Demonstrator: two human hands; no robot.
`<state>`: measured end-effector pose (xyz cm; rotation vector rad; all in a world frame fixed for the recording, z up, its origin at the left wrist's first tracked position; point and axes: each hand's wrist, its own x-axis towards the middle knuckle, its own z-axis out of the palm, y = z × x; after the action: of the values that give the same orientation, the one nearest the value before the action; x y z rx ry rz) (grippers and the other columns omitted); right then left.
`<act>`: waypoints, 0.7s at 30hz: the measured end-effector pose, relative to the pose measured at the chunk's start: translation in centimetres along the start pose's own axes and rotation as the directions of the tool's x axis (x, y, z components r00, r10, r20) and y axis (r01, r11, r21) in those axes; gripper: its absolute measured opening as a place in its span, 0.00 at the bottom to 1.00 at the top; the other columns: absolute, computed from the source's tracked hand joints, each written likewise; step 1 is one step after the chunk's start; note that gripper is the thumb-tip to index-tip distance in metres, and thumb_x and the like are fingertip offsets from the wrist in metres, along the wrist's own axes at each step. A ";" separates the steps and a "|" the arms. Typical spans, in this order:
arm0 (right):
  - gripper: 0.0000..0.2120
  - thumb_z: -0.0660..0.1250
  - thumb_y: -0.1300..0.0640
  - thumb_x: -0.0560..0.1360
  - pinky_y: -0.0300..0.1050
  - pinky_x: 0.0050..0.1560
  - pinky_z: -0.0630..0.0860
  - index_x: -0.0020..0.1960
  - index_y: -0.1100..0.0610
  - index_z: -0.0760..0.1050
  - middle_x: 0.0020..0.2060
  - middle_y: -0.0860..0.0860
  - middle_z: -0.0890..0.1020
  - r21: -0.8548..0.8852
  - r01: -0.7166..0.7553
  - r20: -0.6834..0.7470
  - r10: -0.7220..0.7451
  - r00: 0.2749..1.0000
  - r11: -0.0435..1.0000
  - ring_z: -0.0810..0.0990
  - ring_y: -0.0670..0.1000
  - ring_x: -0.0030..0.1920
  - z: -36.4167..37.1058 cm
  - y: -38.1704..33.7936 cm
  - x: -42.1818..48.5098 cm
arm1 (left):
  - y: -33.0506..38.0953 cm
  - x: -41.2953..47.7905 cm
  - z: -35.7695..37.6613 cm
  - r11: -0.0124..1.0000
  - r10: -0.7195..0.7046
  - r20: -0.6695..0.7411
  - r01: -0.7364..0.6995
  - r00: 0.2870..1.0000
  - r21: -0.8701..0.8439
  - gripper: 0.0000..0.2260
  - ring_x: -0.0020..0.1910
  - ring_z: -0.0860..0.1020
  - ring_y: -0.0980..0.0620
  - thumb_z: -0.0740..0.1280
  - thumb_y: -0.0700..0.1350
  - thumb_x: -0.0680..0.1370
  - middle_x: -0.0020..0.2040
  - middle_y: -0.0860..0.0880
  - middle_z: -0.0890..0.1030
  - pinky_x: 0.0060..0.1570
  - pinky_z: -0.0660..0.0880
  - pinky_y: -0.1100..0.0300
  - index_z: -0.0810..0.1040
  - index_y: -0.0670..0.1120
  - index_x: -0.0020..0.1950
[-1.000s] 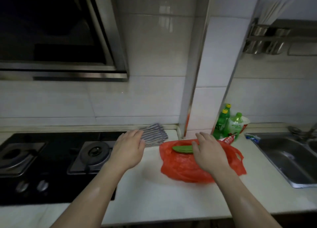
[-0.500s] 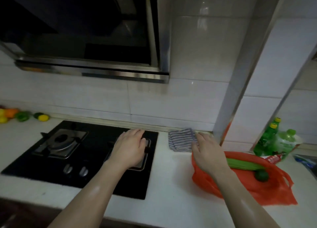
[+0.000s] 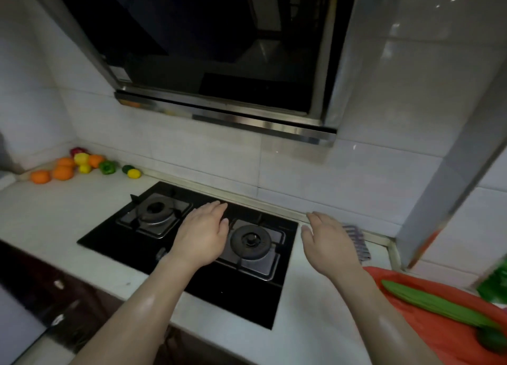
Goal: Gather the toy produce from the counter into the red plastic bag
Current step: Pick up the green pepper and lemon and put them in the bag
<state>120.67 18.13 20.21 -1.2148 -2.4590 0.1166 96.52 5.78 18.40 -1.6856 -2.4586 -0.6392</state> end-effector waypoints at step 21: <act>0.25 0.51 0.48 0.78 0.48 0.67 0.64 0.68 0.62 0.70 0.65 0.58 0.74 0.055 0.147 0.057 -0.150 0.987 0.988 0.71 0.57 0.65 11.2 -28.4 8.8 | -29.3 -1.4 -9.3 0.989 -0.141 -0.028 0.142 0.990 0.031 0.26 0.71 0.68 0.47 0.49 0.54 0.79 0.71 0.45 0.72 0.71 0.63 0.53 0.70 0.46 0.72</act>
<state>90.41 8.43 19.55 -1.0166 -2.5733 0.1760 68.90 -7.89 18.04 -1.4914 -2.5735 -0.6271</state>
